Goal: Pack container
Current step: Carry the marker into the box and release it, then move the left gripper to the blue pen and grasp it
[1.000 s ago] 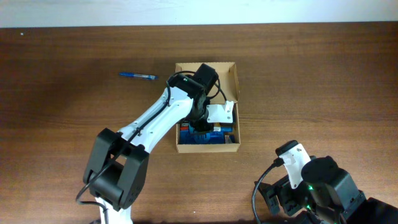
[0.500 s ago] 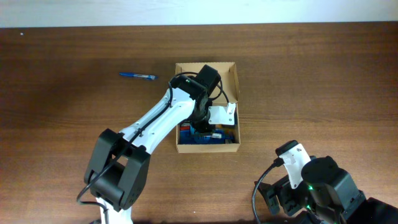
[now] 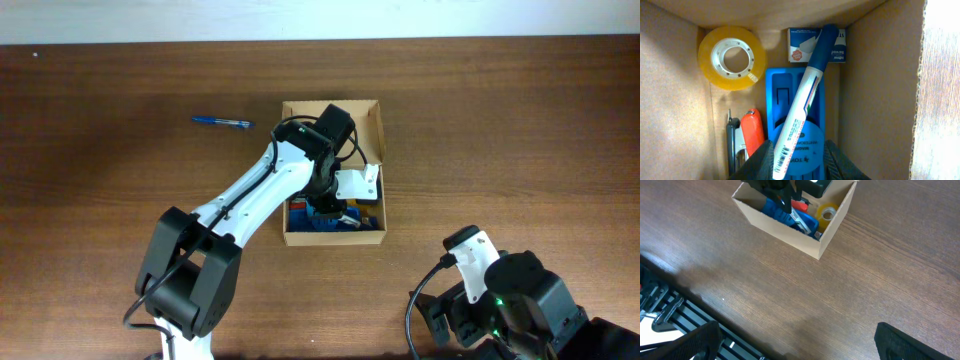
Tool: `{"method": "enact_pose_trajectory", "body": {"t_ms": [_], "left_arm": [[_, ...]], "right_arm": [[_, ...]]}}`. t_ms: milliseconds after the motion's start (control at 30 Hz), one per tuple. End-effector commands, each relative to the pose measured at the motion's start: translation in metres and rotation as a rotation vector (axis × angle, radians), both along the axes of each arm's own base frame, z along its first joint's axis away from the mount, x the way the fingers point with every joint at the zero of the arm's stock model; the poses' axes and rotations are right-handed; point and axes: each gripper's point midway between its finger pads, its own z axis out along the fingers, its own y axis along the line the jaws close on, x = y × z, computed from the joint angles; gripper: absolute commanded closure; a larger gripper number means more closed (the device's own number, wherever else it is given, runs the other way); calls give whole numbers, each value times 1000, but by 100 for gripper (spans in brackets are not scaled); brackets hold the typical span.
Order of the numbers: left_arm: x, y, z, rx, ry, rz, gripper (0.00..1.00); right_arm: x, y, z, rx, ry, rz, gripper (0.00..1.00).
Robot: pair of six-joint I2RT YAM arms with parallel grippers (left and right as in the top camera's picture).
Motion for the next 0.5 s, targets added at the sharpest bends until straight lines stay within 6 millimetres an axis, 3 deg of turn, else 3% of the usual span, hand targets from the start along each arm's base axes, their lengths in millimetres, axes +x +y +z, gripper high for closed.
{"method": "enact_pose_trajectory", "body": {"t_ms": [0,133,233,467], "left_arm": [[8,-7,20,-30,-19,43,70],[19,-3,49,-47,-73,61,77],[41,15,70,-38,-175,109,77],[72,62,110,-83,-279,244,77]], "right_arm": [[1,-1,5,12,-16,-15,1],[1,-1,5,12,-16,-15,1],[1,-1,5,12,-16,-15,1],[1,-1,5,12,-16,-15,1]]}}
